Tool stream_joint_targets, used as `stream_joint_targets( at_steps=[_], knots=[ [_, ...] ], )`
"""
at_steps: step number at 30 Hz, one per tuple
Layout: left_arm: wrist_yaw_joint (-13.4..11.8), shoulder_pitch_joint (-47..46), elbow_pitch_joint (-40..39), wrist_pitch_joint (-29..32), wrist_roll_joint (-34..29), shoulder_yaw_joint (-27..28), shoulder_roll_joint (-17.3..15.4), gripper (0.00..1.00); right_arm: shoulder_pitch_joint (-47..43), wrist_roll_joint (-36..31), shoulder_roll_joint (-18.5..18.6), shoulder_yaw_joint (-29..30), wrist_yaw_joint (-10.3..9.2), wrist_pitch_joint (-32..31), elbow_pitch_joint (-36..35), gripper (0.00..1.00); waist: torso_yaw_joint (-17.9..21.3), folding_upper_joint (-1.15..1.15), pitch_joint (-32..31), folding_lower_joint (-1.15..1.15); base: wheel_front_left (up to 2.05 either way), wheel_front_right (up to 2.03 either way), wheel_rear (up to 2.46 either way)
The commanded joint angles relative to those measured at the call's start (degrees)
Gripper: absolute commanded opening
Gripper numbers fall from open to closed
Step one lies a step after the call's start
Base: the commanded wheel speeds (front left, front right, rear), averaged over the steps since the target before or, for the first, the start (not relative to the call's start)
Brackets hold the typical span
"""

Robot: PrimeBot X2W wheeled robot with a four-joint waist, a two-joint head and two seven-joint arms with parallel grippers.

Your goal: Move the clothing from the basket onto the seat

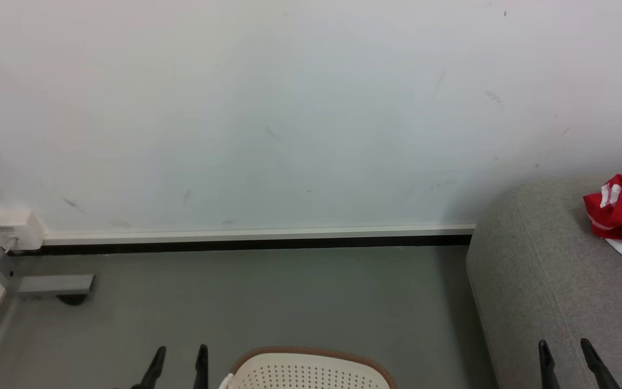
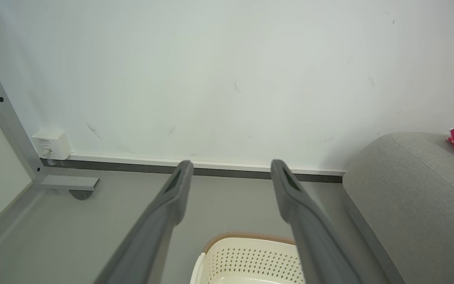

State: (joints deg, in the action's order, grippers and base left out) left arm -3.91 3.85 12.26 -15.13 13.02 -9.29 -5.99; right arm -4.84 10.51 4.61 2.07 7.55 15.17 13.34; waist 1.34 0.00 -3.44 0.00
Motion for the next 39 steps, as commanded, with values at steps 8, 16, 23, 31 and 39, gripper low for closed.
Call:
stream_joint_targets(
  at_steps=[8,16,23,31,39],
  knots=[
    [1.5,0.9,0.3,0.0,-2.4,2.0,1.2,1.0,-0.2,-0.1,-0.3,-0.6,-0.14,-0.1,0.5,1.0,-0.4,0.0,0.0,0.0,0.0,0.0,0.0],
    [2.4,0.8,0.9,0.0,-3.4,3.1,2.2,1.0,0.0,0.1,-0.1,-0.9,-0.14,-0.1,0.6,1.0,-1.0,0.0,-0.1,0.0,0.0,0.0,0.0],
    [3.1,0.1,2.6,0.6,-1.1,3.4,2.4,0.0,0.2,1.7,-1.1,-0.8,0.01,-0.6,2.2,0.0,-1.1,0.0,0.0,-0.01,0.0,0.0,0.0],
    [4.0,-1.2,2.6,3.1,7.8,4.9,2.5,0.0,1.6,10.6,-1.1,-0.1,0.0,-3.1,2.0,0.0,-1.1,0.0,0.2,-0.01,0.0,0.0,0.0],
    [4.8,-2.2,2.3,5.1,15.9,6.0,2.5,0.0,2.6,18.7,-1.2,0.3,-0.01,-5.1,1.7,0.0,-1.1,0.0,0.4,-0.01,0.0,0.0,0.0]
  ],
)
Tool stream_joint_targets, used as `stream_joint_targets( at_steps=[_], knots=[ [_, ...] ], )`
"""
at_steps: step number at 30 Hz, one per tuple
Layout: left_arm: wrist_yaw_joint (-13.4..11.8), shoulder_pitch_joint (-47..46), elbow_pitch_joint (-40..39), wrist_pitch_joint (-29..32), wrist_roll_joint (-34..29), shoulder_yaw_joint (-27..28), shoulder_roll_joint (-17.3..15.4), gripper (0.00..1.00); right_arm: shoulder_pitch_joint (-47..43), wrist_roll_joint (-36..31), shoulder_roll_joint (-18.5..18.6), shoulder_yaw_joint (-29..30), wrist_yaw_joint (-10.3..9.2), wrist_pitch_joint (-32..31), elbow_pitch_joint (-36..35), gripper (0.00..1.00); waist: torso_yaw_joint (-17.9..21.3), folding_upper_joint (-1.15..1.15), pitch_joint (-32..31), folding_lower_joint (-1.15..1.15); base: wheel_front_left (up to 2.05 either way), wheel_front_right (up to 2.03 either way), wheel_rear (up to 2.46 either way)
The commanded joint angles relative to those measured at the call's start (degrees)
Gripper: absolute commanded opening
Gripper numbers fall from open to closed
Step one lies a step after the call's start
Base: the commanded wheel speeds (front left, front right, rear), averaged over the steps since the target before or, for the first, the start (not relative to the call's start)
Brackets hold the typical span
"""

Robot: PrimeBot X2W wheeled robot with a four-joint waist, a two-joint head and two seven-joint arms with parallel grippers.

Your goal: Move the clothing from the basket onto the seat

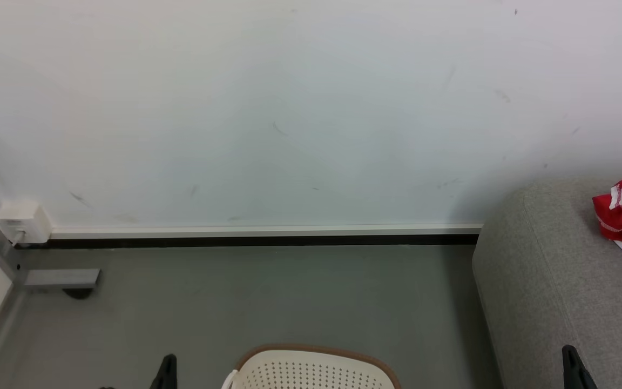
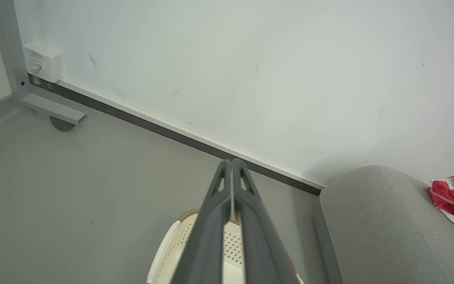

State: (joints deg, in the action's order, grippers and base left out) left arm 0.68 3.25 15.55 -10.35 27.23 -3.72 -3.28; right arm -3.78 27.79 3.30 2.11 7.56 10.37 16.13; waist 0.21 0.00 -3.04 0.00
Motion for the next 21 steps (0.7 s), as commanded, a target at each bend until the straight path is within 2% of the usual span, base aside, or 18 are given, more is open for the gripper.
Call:
stream_joint_targets(
  at_steps=[1,21],
  knots=[
    [0.4,-1.8,-1.0,0.5,2.7,0.6,-0.2,0.0,1.7,2.4,0.1,0.4,-0.02,-0.5,-1.1,0.0,0.0,0.0,0.0,0.0,0.0,0.0,0.0],
    [2.1,-4.1,-1.2,5.0,19.9,3.2,-0.1,0.0,4.3,19.4,0.0,1.5,-0.04,-5.0,-1.4,0.0,0.0,0.0,0.6,0.0,0.0,0.0,0.0]
  ],
)
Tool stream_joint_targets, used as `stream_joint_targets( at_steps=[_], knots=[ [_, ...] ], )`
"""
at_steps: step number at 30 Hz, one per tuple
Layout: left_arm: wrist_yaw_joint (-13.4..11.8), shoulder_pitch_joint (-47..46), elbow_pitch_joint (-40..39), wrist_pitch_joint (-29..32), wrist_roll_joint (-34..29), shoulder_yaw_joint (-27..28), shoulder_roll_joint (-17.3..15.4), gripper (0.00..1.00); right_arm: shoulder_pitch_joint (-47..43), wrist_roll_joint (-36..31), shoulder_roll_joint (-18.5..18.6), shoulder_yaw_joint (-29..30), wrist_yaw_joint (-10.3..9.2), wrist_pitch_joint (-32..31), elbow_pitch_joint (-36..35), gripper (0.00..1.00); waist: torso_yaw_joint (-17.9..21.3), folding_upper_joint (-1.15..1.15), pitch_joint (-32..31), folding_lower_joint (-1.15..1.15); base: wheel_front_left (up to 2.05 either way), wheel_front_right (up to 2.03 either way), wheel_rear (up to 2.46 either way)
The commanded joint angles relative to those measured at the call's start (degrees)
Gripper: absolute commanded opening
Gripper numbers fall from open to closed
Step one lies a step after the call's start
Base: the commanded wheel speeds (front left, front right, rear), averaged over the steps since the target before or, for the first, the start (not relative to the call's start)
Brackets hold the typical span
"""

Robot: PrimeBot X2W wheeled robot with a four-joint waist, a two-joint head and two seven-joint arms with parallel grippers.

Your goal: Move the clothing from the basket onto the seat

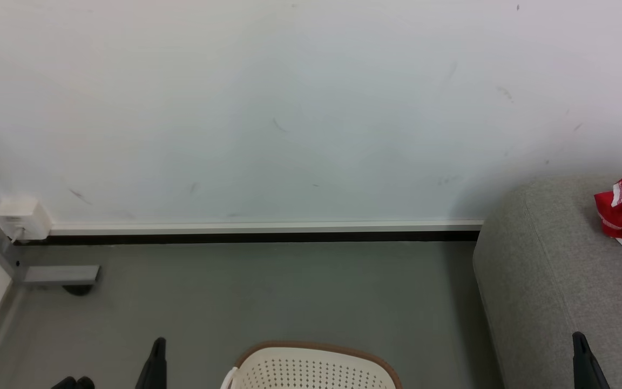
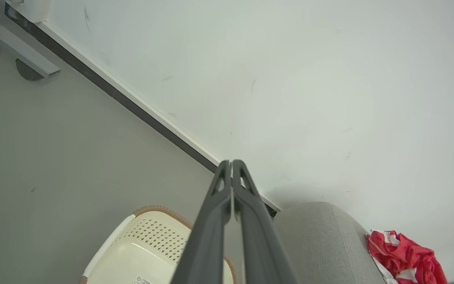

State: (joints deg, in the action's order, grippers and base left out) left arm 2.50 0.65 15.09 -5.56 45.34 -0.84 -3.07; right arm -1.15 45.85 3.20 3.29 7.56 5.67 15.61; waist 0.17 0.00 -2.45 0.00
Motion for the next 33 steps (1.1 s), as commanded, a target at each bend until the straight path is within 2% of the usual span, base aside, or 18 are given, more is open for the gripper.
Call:
stream_joint_targets(
  at_steps=[1,33],
  knots=[
    [0.4,-1.6,-0.7,0.4,2.5,0.5,-0.3,0.0,1.8,2.1,0.1,0.3,-0.04,-0.5,-0.9,0.0,0.0,0.0,0.0,0.0,0.0,0.0,0.0],
    [2.5,-4.4,-0.8,5.8,22.8,3.7,-0.1,0.0,4.8,22.3,-0.1,1.8,-0.08,-5.9,-1.1,0.0,-0.1,0.0,0.9,0.0,0.0,0.0,0.0]
  ],
)
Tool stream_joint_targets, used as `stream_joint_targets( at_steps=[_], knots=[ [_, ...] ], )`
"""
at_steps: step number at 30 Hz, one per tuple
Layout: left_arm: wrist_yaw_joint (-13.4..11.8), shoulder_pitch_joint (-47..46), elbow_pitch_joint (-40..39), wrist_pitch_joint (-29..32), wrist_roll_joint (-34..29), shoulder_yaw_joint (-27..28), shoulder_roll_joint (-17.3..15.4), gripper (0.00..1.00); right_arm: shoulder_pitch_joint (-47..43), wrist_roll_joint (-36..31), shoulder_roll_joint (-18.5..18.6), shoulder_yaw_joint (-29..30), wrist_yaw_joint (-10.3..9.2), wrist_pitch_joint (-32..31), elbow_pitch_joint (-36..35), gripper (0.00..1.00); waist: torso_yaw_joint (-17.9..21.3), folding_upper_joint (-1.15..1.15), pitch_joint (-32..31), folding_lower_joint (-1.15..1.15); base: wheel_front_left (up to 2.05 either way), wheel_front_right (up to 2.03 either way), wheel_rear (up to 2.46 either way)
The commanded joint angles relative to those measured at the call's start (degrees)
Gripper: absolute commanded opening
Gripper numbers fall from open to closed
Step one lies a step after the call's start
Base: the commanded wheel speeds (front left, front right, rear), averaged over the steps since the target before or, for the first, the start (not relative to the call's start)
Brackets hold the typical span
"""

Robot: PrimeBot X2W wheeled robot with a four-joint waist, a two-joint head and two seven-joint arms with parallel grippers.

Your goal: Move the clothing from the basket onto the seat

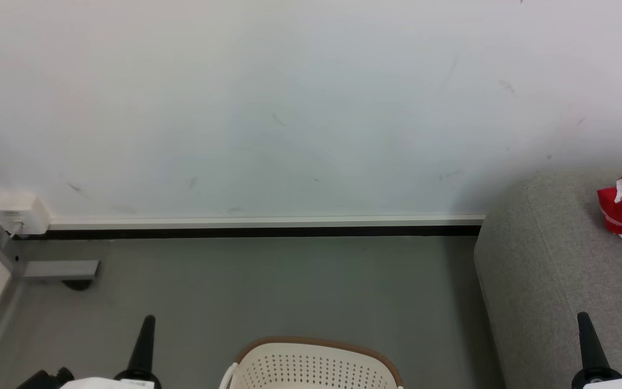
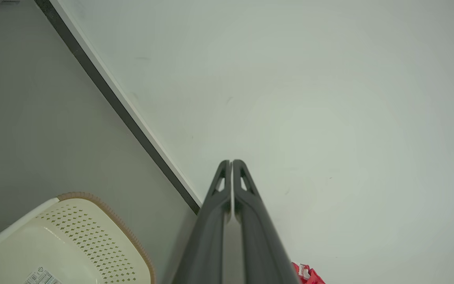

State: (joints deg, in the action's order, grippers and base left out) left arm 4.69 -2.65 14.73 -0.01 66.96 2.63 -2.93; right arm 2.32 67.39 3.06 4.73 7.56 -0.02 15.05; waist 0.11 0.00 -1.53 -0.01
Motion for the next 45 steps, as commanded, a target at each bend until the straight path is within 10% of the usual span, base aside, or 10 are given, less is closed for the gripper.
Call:
stream_joint_targets(
  at_steps=[1,45],
  knots=[
    [0.4,-1.2,-0.5,0.4,1.7,0.3,-0.2,0.0,1.4,1.3,0.0,0.4,-0.08,-0.4,-0.5,0.0,0.0,0.0,0.0,0.01,0.0,0.0,0.0],
    [2.6,-3.9,-0.5,5.9,22.3,3.7,0.0,0.0,4.3,21.7,-0.2,1.8,-0.12,-5.9,-0.7,0.0,-0.1,0.0,1.3,0.01,0.0,0.0,0.0]
  ],
)
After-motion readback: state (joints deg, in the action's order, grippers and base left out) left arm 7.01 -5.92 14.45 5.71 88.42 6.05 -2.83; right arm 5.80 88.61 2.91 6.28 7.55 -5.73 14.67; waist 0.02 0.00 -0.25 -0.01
